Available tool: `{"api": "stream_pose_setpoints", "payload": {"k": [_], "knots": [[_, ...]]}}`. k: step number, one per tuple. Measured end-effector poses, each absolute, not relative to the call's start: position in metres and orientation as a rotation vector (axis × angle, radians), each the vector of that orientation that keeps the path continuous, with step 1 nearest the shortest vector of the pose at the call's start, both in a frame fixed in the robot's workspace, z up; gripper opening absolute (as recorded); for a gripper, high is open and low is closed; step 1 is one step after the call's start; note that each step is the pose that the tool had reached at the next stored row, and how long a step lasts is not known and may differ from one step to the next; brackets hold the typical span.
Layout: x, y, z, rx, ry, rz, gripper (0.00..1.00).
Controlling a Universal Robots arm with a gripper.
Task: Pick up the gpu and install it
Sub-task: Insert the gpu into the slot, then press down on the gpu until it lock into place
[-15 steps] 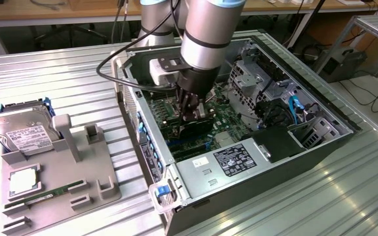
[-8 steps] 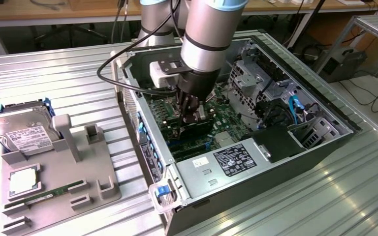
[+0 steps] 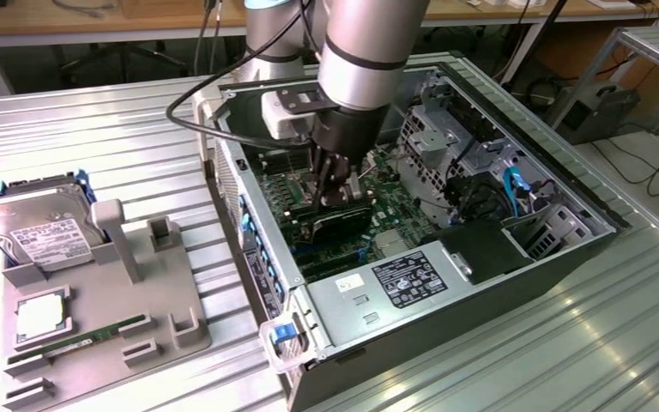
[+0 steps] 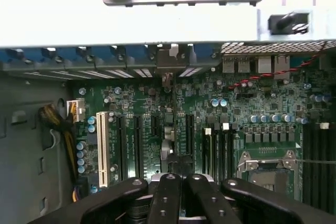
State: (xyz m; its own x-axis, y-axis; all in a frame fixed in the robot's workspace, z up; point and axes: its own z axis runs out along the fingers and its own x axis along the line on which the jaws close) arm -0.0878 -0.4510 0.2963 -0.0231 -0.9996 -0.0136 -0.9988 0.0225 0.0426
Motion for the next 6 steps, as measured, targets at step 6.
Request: {"api": "stream_pose_setpoints", "payload": {"k": [6], "knots": [[-0.0878,-0.4510,0.2978,2.182,-2.232,-0.062,0.11]]}}
